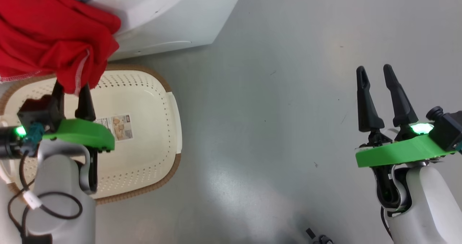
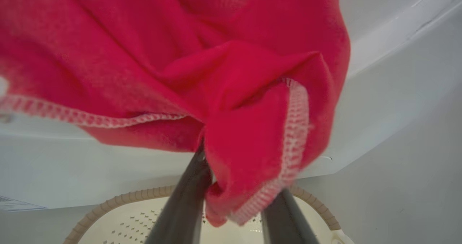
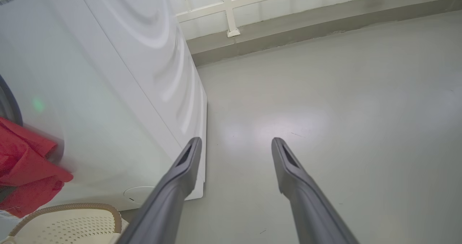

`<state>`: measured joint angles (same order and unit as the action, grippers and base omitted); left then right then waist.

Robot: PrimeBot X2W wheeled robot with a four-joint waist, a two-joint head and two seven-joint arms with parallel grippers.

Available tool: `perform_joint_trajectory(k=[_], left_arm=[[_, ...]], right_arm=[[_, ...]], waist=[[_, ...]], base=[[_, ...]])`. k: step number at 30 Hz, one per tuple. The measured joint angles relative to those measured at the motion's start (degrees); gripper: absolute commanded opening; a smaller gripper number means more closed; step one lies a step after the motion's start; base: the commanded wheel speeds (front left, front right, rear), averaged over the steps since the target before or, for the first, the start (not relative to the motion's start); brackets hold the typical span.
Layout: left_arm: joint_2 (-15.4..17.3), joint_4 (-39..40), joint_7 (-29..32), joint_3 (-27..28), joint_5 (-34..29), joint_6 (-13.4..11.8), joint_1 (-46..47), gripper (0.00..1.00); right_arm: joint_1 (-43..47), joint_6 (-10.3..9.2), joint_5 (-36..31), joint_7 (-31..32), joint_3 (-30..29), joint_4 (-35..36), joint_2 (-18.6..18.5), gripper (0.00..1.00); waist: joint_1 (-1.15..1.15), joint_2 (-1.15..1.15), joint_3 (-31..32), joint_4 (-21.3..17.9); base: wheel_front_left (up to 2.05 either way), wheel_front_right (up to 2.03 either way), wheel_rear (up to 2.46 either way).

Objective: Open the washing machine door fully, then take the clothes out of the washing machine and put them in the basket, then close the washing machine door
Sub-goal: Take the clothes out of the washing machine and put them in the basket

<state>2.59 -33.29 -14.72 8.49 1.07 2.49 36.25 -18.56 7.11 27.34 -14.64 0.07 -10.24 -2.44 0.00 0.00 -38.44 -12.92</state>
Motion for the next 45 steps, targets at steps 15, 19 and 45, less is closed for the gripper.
perform_joint_trajectory(k=[15,19,45], left_arm=[[0.43,-4.49,0.0,-0.25,0.05,0.01,4.02,1.0],[0.36,-4.17,0.0,-0.29,0.46,0.23,3.99,1.0],[-0.4,17.62,-0.01,-1.41,4.65,0.82,-9.29,1.0]], right_arm=[[-0.7,0.0,0.32,0.0,-0.71,0.15,0.0,1.0],[-0.7,0.0,0.32,0.0,-0.79,0.16,0.0,1.0],[-0.6,0.0,-1.04,0.0,-1.02,0.12,-0.02,1.0]], waist=[[0.0,0.0,-1.3,0.03],[0.0,0.0,-1.21,0.43],[0.0,0.0,1.31,2.47]], base=[[0.0,0.0,0.0],[0.0,0.0,0.0],[0.0,0.0,0.0]])
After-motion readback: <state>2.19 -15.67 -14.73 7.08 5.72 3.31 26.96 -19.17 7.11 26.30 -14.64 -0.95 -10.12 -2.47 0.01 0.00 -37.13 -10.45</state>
